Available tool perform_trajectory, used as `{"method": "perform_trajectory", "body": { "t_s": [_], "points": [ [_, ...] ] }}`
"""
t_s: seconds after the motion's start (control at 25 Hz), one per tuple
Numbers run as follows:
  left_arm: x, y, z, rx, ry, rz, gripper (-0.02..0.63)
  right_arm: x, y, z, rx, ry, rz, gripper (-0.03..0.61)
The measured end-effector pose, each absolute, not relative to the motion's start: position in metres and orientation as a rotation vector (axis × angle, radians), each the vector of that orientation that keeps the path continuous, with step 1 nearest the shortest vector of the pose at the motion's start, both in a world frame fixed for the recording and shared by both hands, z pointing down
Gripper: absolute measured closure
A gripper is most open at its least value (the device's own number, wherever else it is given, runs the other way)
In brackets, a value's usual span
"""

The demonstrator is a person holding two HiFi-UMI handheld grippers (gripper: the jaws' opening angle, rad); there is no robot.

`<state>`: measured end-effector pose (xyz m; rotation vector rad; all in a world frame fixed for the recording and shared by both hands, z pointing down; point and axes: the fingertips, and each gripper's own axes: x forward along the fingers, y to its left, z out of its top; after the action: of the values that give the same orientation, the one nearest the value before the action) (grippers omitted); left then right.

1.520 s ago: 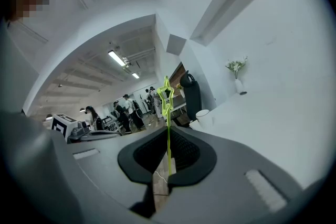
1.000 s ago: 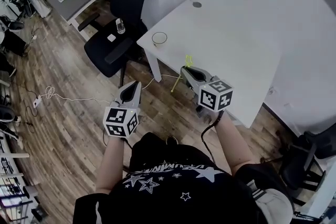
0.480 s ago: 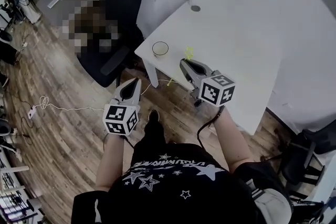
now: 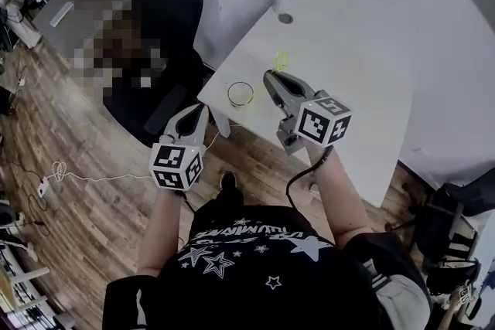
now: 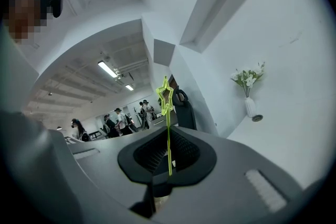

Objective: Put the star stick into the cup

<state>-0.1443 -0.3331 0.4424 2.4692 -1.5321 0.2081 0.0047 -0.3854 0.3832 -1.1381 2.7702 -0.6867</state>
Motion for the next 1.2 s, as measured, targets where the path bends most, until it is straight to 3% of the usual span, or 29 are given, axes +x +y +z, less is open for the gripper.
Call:
{"method": "perform_trajectory", "body": {
  "t_s": [1.2],
  "points": [
    [-0.162,-0.436,0.483,2.527,-1.282,0.293,0.611,-0.02,-0.464,0.481,-1.396,2.753,-0.897,0.548]
  ]
}}
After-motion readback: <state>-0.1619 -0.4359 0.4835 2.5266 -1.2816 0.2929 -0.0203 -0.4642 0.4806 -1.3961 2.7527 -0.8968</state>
